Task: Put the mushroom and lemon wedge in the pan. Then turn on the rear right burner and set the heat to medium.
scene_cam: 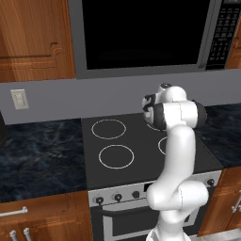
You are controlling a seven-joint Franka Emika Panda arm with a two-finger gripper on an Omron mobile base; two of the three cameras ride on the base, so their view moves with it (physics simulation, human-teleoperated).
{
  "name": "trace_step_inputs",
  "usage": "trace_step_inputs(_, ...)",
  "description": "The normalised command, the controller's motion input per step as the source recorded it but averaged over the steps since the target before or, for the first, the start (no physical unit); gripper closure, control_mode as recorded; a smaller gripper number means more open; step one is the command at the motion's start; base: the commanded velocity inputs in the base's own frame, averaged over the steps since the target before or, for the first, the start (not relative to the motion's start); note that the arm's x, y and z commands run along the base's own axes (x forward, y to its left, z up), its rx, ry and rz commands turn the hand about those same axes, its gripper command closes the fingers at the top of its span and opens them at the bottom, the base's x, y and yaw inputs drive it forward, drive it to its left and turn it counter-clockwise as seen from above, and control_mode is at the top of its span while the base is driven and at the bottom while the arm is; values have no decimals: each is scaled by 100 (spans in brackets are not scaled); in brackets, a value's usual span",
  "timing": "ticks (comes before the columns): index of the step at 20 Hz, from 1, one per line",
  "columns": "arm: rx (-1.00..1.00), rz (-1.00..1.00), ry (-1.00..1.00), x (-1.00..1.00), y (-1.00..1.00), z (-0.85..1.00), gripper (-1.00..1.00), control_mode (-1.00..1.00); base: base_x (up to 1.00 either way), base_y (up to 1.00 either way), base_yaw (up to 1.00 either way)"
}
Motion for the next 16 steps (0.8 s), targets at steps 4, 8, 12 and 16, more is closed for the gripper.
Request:
trace_step_inputs(4, 0, 0, 0, 20, 0, -9, 100, -100, 0, 0, 0)
trace_step_inputs(8, 0, 0, 0, 6, 0, -22, 100, -100, 0, 0, 0)
trace_step_inputs(12, 0, 0, 0, 0, 0, -26, 100, -100, 0, 0, 0)
trace_step_inputs(16, 0, 0, 0, 0, 0, -4, 100, -100, 0, 0, 0)
